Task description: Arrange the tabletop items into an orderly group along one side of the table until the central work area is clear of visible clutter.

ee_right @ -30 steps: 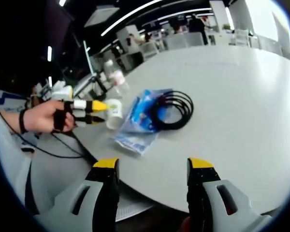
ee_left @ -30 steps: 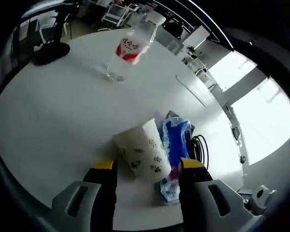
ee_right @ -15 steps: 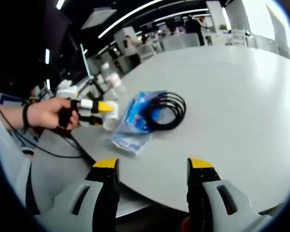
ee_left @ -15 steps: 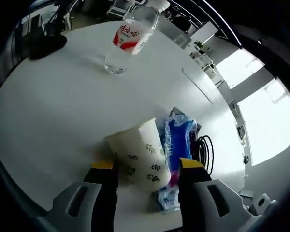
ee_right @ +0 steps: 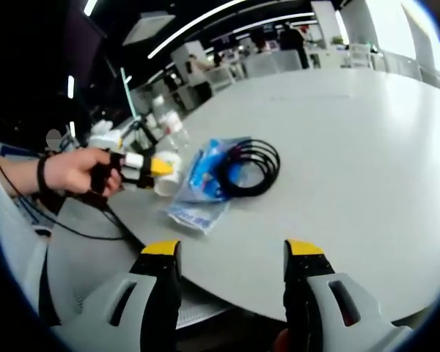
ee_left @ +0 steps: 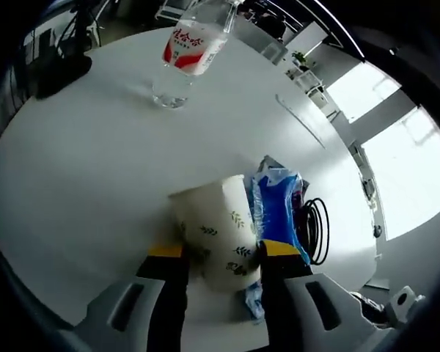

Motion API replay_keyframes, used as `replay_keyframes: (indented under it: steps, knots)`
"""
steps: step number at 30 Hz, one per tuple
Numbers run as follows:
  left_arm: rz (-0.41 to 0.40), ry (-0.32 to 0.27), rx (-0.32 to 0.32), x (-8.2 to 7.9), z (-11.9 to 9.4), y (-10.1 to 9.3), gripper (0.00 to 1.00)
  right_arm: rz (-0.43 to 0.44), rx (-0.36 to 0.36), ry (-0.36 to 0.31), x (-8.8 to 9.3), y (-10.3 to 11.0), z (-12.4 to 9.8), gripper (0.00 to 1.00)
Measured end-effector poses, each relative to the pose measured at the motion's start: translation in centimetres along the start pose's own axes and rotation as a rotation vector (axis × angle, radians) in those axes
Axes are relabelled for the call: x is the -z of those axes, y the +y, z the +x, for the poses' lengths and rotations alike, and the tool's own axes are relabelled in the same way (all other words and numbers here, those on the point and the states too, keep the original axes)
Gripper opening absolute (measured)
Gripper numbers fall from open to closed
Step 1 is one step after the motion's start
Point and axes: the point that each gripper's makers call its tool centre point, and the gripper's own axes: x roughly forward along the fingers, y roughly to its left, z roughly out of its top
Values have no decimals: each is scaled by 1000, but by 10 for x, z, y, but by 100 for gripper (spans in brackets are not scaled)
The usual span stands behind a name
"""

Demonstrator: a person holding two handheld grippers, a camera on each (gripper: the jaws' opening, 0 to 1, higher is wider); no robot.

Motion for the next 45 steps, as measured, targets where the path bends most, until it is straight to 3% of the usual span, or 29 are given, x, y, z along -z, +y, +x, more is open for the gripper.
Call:
replay_keyframes:
  steps: [7,10,13,18,29,35,41,45]
  knots:
    - [30,-7,35,-2,-11,2,36,1,-4,2,1,1,0,54]
    - [138,2,34,1,-20,6,36,1,-6,3,1,2,0,54]
    - [166,5,35,3,-26,10,36,1,-9,5,2,3,1,54]
    - [282,8,41,3,-37,15,36,-15,-30,13,0,10,4,53]
    - [445,6,99,6,-46,-3,36,-76,-95,25,-16,35,19,51]
    - [581,27,119,12,-46,-16,36,-90,-134,16,-28,48,27,50]
    - [662,48,181,25,-48,-39,36,-73,-191,-23,-51,65,35,48]
    - [801,71,211,38,-48,-53,36,-108,-234,-37,-66,81,42,46]
